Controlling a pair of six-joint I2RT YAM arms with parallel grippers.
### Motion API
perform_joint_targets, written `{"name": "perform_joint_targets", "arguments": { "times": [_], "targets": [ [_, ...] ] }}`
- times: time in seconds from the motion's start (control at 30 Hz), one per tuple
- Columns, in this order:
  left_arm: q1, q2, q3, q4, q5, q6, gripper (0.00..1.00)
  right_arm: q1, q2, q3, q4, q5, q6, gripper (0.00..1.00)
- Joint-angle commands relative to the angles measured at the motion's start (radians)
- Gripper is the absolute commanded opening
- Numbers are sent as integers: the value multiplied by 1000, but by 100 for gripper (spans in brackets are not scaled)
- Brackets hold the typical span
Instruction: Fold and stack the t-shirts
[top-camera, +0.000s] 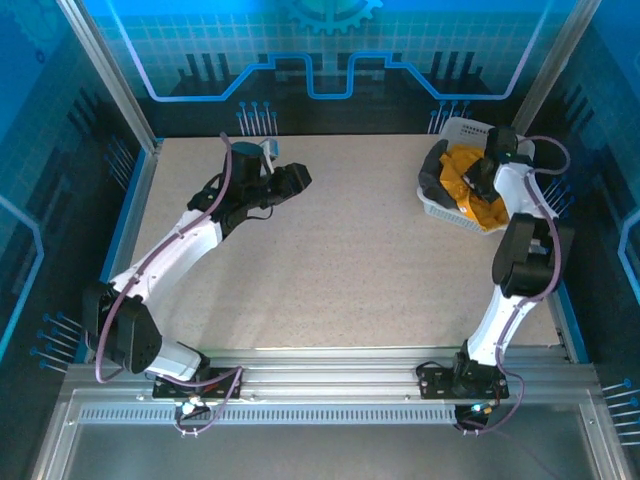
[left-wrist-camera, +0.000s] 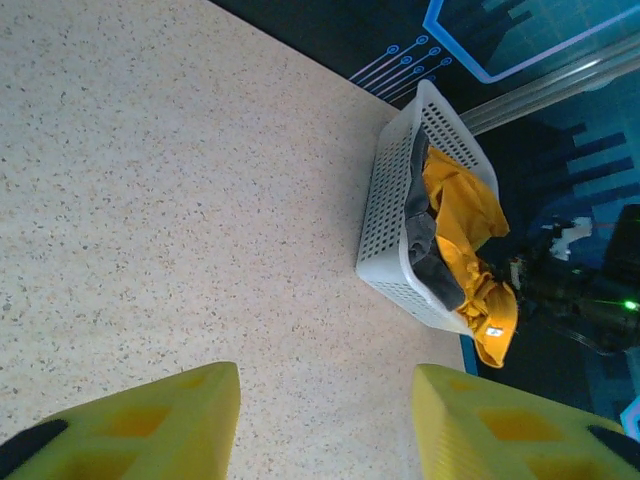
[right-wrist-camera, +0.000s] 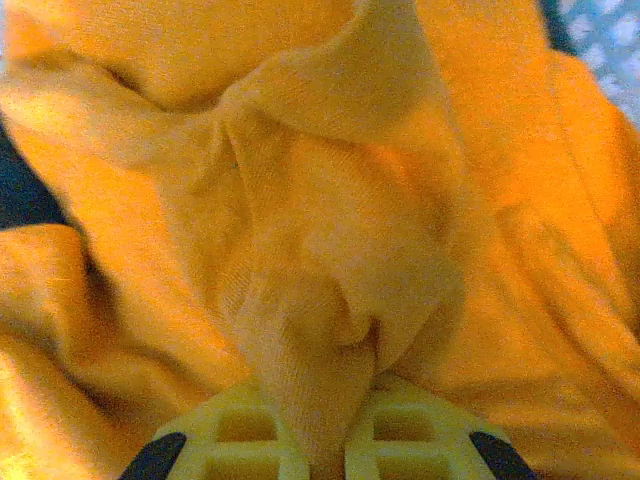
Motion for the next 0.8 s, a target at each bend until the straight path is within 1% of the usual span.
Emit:
{"name": "perform_joint_targets", "arguments": {
  "times": [0.0,0.1,0.2,0.37,0.47,0.57,0.67,0.77],
  "targets": [
    [-3,-26,-3,6,37,3,45,35,-182,-75,115,80,80,0],
    [-3,-20,1,10,42,2,44,69,-295,-128,169,132,101,0],
    [-3,-8,9,11,49,1,44,105,-372,-117,185,159,91,0],
    [-3,0,19,1,36,1,41,162,-431,12,183,182,47,0],
    [-3,-6,27,-21,7,10,42,225,-442,128,181,220,2,0],
    [-3,-23,38,-59,-36,30,41,335,-436,254,179,296,-72,0],
    [-3,-47,50,-97,-86,55,42,469,-411,352,180,383,-149,0],
    [-3,-87,59,-151,-172,75,42,621,-374,419,185,484,-201,0]
  ]
}}
